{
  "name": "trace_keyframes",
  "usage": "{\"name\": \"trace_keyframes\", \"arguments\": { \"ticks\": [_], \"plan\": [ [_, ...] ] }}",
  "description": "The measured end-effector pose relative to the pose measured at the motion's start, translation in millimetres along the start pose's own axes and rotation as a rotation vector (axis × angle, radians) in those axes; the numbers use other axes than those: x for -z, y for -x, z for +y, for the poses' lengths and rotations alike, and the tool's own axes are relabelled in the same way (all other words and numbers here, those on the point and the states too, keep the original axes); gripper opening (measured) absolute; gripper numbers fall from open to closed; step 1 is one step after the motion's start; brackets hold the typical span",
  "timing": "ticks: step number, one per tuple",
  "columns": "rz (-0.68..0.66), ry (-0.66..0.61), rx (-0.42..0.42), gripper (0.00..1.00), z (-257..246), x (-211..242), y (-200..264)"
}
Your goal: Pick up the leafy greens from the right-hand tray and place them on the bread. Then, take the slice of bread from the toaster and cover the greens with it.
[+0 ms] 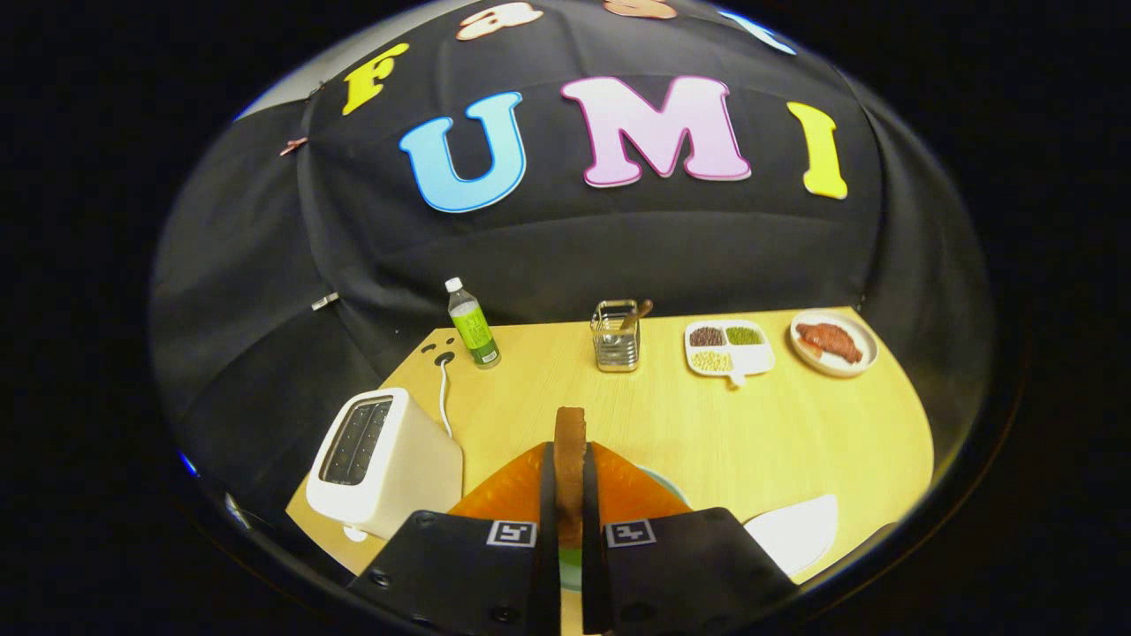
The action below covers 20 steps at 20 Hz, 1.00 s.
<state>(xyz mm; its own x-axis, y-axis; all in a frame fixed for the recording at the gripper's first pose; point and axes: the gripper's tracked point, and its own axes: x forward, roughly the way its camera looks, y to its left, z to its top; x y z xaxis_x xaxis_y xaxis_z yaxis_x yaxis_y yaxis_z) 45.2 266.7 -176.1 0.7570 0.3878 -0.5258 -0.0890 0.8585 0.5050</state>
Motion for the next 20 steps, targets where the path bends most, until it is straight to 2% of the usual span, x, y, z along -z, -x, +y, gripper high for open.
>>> {"name": "trace_keyframes", "arguments": {
  "ticks": [6, 10, 11, 13, 16, 20],
  "plan": [
    [0.028, -0.246, -0.03, 0.14, 7, 37, -27],
    [0.064, -0.366, 0.018, 0.14, -19, 63, -40],
    [0.069, -0.364, 0.045, 0.14, -29, 70, -42],
    [0.063, -0.274, 0.094, 0.14, -52, 81, -44],
    [0.077, -0.103, 0.113, 0.14, -59, 88, -48],
    [0.101, 0.028, 0.153, 0.16, -69, 96, -48]
  ]
}}
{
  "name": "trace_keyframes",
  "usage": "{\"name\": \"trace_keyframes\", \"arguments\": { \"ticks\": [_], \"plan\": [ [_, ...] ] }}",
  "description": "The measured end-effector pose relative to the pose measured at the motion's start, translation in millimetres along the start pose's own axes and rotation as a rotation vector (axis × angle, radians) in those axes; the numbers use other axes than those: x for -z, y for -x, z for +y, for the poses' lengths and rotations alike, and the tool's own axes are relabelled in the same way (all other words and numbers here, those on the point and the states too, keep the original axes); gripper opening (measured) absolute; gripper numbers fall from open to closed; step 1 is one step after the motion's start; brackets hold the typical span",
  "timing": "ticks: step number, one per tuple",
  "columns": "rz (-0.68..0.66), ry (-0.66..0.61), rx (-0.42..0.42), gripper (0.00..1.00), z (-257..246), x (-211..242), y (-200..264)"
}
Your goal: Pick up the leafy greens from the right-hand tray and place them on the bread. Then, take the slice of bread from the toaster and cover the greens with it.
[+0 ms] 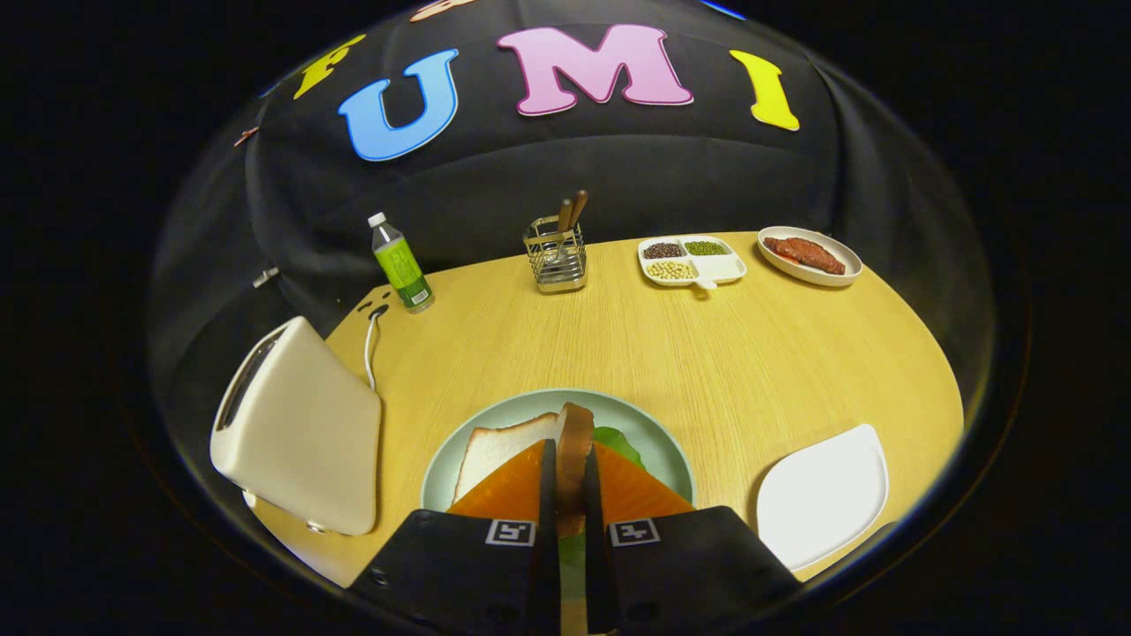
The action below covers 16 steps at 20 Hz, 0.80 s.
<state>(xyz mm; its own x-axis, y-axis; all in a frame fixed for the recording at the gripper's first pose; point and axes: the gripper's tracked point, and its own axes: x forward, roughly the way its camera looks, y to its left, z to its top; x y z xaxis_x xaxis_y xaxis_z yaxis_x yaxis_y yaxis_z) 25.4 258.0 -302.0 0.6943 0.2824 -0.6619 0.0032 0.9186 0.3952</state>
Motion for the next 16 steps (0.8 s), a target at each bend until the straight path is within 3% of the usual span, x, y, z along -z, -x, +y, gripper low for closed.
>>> {"name": "trace_keyframes", "arguments": {
  "ticks": [3, 7, 8, 10, 12, 16],
  "plan": [
    [0.017, 0.097, 0.061, 0.24, -13, 7, -5],
    [0.041, 0.214, 0.163, 0.62, -39, 14, -4],
    [0.029, 0.217, 0.17, 0.81, -40, 10, -2],
    [0.031, 0.222, 0.164, 0.92, -39, 8, 1],
    [0.018, 0.218, 0.155, 0.98, -40, 3, 5],
    [-0.035, 0.203, 0.135, 0.98, -38, -20, 23]
  ]
}}
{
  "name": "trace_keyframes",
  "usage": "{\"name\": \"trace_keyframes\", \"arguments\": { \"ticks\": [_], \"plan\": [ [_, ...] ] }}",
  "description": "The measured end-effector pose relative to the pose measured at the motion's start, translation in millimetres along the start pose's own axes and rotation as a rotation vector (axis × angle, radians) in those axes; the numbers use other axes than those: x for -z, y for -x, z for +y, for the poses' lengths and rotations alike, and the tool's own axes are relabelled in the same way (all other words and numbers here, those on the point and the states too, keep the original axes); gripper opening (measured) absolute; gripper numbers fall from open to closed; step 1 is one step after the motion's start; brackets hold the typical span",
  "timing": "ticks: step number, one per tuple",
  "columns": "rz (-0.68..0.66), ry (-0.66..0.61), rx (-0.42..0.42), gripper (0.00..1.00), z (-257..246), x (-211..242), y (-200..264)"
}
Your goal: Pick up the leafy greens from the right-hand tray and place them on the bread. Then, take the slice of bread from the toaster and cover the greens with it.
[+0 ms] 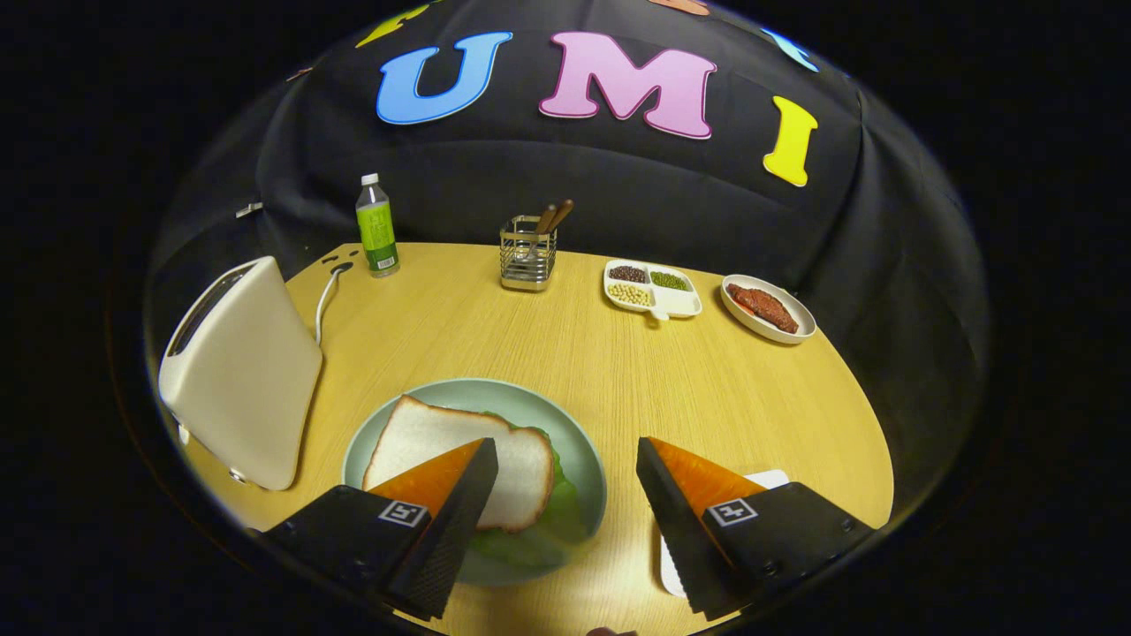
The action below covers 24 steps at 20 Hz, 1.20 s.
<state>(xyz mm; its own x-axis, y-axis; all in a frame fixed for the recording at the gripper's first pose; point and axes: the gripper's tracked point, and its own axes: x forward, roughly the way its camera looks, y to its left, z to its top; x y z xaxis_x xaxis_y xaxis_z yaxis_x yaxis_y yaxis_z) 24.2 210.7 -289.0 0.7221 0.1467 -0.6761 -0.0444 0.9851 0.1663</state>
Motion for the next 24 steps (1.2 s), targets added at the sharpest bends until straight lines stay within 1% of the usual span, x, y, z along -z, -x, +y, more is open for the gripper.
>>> {"name": "trace_keyframes", "arguments": {
  "ticks": [2, 4, 7, 8, 10, 15, 19, 22, 24],
  "plan": [
    [-0.038, 0.0, -0.014, 0.98, -4, -19, 12],
    [-0.08, -0.017, -0.047, 0.98, -4, -43, 29],
    [-0.171, -0.027, -0.097, 0.98, -7, -87, 66],
    [-0.203, -0.025, -0.111, 0.98, -10, -108, 78],
    [-0.252, -0.023, -0.135, 0.98, -14, -132, 102],
    [-0.372, 0.009, -0.127, 0.98, -37, -176, 154],
    [-0.453, 0.057, -0.127, 0.98, -45, -192, 193],
    [-0.499, 0.093, -0.131, 0.98, -47, -190, 218],
    [-0.5, 0.102, -0.132, 0.98, -47, -183, 225]
  ]
}}
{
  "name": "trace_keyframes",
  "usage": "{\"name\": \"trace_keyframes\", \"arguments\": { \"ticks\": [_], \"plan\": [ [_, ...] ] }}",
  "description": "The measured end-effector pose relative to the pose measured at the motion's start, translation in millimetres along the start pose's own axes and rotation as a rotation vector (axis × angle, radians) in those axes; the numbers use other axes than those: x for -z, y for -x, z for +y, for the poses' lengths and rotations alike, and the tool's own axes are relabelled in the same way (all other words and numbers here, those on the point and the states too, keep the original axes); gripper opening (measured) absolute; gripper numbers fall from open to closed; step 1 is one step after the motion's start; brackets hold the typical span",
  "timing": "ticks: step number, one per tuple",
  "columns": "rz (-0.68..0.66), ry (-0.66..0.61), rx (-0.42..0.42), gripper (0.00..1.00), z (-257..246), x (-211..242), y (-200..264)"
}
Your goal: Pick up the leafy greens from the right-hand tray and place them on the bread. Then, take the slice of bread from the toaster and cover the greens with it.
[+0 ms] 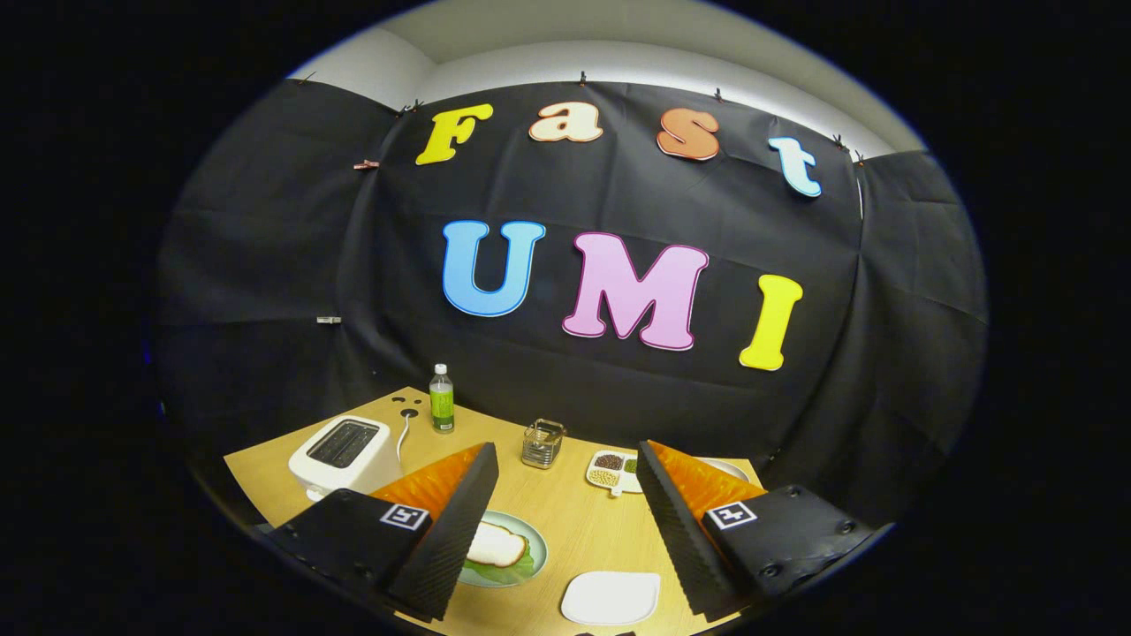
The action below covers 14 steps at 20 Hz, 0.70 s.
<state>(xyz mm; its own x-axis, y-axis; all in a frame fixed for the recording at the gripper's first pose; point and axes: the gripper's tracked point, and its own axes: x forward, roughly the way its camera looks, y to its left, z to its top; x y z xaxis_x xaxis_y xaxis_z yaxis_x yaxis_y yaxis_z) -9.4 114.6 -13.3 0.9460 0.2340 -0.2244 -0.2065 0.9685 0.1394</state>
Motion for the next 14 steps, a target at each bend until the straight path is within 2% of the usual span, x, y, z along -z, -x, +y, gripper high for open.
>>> {"name": "trace_keyframes", "arguments": {
  "ticks": [14],
  "plan": [
    [0.001, 0.01, -0.013, 0.98, 6, 5, -9]
  ]
}}
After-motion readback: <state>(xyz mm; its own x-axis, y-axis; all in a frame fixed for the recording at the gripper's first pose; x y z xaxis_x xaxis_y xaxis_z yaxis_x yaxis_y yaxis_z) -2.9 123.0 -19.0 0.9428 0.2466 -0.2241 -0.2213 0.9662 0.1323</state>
